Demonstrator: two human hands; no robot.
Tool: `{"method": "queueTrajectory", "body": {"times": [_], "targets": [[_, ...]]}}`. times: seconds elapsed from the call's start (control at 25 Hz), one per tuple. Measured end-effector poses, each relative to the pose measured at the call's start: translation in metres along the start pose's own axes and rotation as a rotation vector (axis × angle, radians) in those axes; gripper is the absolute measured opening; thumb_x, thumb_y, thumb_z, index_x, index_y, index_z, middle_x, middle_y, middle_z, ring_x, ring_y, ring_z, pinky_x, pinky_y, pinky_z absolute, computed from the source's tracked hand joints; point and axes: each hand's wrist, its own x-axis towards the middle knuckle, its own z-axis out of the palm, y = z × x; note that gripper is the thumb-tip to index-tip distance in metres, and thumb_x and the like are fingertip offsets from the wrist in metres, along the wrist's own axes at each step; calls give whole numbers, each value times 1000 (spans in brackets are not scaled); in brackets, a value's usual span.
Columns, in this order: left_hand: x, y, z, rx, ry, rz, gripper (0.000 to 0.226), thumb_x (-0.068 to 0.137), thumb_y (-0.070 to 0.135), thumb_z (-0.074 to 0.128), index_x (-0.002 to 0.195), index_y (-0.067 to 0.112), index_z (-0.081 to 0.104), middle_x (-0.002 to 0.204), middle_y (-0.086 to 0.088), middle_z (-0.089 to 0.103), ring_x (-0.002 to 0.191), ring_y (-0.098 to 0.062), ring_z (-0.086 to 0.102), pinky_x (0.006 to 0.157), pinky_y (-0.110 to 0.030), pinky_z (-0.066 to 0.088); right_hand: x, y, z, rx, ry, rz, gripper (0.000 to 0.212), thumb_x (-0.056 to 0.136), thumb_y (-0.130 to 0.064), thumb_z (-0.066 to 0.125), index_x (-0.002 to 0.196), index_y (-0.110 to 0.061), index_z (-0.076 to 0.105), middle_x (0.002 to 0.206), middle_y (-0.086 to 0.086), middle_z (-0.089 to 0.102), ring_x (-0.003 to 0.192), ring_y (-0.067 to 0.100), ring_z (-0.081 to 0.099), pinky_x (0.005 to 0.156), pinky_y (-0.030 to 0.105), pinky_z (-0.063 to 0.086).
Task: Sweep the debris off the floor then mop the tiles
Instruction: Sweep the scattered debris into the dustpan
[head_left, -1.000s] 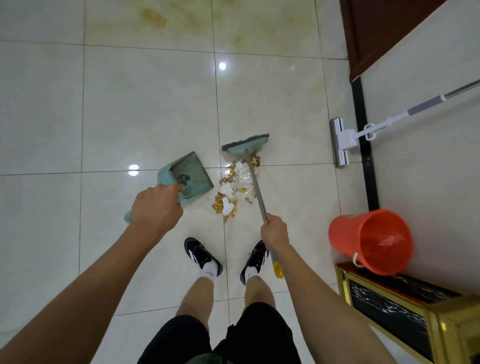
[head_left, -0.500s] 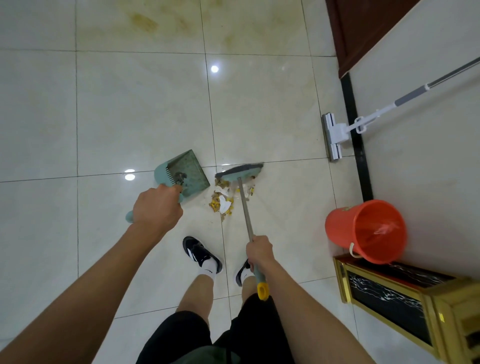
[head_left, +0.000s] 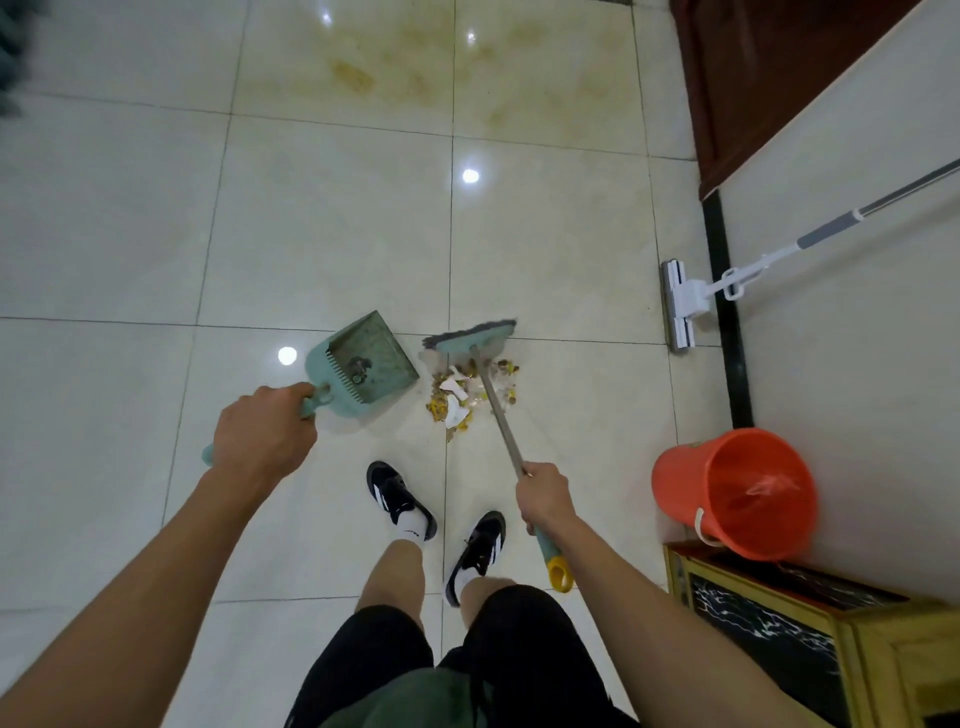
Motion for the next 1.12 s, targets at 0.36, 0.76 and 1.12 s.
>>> {"method": "queueTrajectory", "body": {"times": [0.36,0.76,1.12], "targets": [[-74,-35,36,-16,-6,-149,23,96,28,53,112,29,69,73,-1,65,60,-24,58,58,-33,51,73,-50,12,-166,-80,-42,29,91,3,44,115,8,61,79,22,66,54,32,59,59,42,59],[-80,-69,50,-53,-79,-139,25,96,27,51,114,31,68,74,2,63,60,-19,57,59,-33,53,-24,28,49,-371,-77,-98,36,91,-7,43,123,-2,59,100,15,64,70,29,61,55,35,54],[-109,-105,60,-82,-113,-220,24,95,26,49,112,31,66,73,3,62,60,-17,58,60,-33,54,-12,-48,88,-572,-28,-371,41,94,-7,42,132,-11,56,101,11,64,80,26,61,64,29,50]]}}
